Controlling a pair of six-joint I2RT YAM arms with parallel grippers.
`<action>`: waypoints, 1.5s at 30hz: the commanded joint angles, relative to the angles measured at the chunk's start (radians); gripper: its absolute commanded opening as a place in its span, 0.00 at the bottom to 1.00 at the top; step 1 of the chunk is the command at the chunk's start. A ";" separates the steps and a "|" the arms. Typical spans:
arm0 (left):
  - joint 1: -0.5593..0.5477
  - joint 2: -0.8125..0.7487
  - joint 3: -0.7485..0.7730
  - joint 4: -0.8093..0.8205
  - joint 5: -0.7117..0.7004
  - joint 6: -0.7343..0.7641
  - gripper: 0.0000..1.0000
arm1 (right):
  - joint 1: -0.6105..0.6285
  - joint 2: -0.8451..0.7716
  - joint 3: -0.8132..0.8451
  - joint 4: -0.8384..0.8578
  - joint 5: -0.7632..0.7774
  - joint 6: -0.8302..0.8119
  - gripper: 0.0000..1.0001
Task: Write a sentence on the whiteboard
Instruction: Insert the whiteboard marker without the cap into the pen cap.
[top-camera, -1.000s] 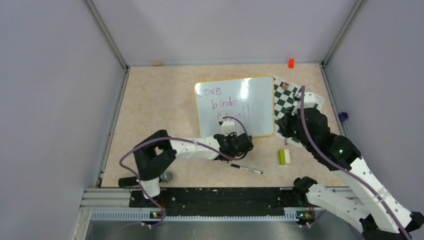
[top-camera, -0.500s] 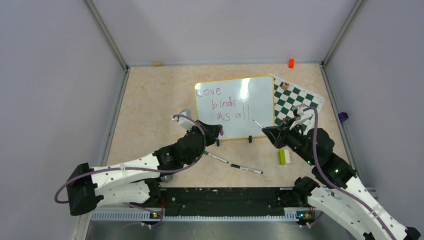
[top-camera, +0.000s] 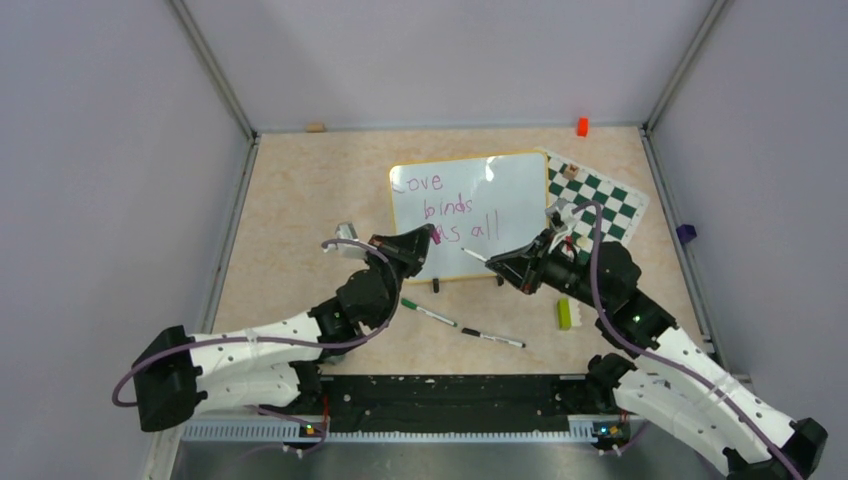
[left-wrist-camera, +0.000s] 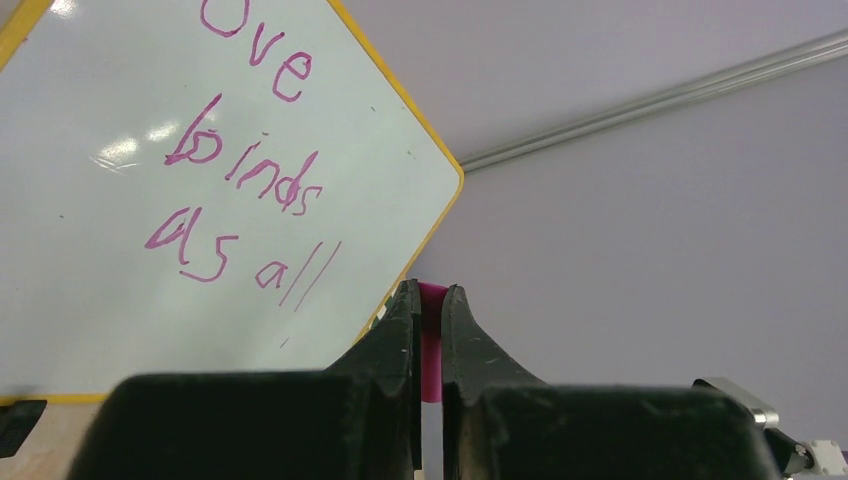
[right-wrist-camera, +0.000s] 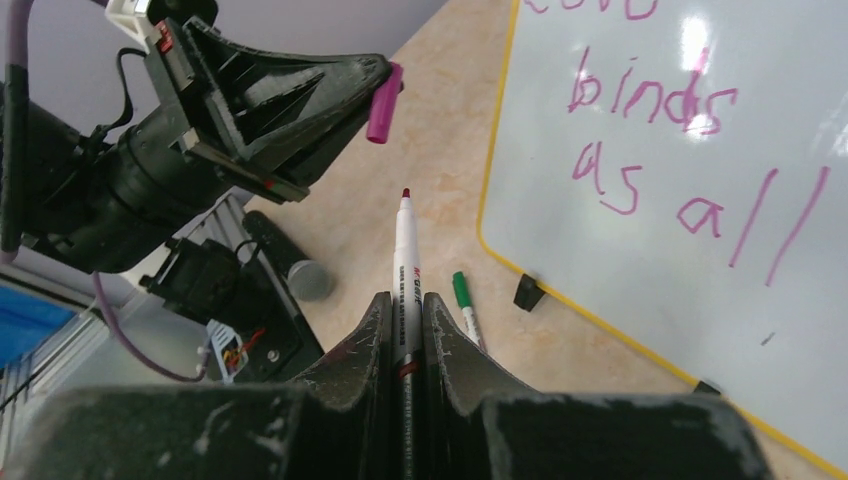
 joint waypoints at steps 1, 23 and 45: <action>0.005 0.037 0.047 0.092 -0.024 -0.004 0.00 | -0.010 0.073 0.080 0.080 -0.156 -0.018 0.00; 0.016 0.065 0.079 0.049 0.022 -0.063 0.00 | -0.010 0.163 0.092 0.209 -0.130 0.017 0.00; 0.033 0.073 0.072 0.047 0.056 -0.099 0.00 | -0.010 0.189 0.090 0.222 -0.090 0.017 0.00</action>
